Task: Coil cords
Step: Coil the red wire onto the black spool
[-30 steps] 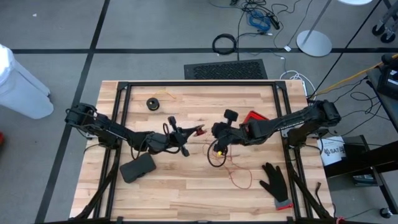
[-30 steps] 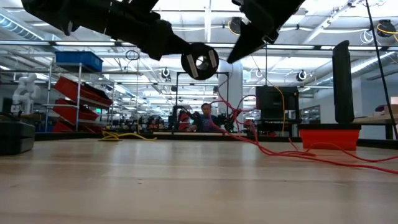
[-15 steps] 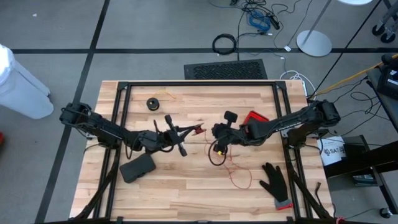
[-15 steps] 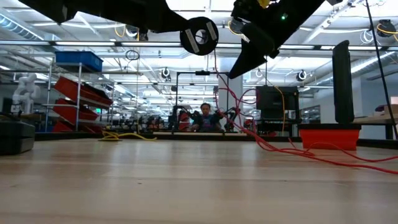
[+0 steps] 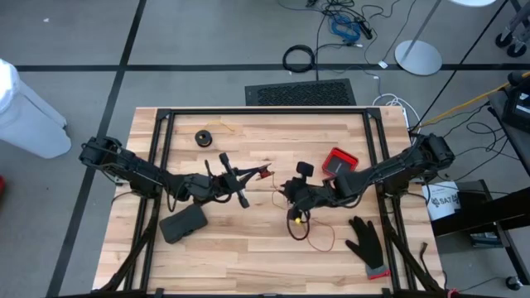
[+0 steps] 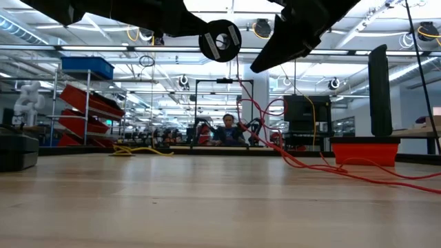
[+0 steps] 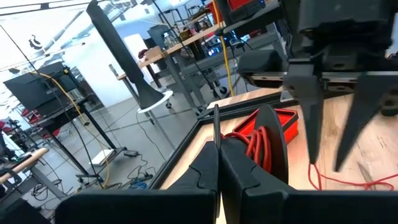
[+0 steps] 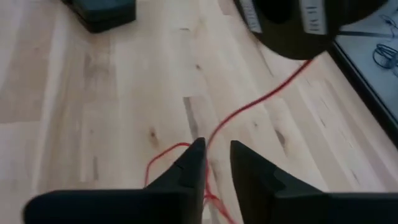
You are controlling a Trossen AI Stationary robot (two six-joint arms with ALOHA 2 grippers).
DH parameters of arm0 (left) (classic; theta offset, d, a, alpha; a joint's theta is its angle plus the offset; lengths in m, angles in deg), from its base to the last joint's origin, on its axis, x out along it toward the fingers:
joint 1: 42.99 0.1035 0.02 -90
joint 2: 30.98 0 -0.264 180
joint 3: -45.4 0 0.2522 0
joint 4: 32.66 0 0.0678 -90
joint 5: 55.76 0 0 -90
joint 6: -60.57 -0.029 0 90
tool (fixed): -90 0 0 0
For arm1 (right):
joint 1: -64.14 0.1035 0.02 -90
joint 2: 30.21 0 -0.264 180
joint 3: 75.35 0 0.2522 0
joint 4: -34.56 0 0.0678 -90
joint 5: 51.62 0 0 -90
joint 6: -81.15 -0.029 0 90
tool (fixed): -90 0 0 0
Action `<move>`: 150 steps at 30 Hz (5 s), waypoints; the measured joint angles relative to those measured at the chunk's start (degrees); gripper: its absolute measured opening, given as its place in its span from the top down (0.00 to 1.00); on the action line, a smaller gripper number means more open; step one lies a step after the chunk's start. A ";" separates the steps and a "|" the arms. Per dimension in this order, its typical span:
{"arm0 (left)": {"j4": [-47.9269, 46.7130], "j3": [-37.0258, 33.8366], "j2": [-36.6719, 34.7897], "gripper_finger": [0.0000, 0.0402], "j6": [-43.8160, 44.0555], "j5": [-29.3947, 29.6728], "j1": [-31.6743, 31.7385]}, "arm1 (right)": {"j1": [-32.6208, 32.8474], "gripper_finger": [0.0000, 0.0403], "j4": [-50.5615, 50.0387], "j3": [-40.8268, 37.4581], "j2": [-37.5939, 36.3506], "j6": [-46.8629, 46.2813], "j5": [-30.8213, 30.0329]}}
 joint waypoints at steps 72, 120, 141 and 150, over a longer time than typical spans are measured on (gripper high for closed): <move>0.47 0.00 0.00 1.00 1.64 -0.45 0.00 | -3.16 0.84 7.34 0.00 7.13 2.15 0.01; -1.77 0.00 4.26 1.00 -8.17 5.98 1.90 | -7.08 1.00 28.39 0.00 7.84 3.79 -2.03; -2.74 0.04 4.20 1.00 -9.16 6.93 -1.27 | -7.40 1.00 5.45 0.09 -3.58 -0.03 1.68; -2.71 0.02 3.87 1.00 -8.91 7.14 -2.33 | -9.55 1.00 2.38 0.13 -3.60 4.89 4.37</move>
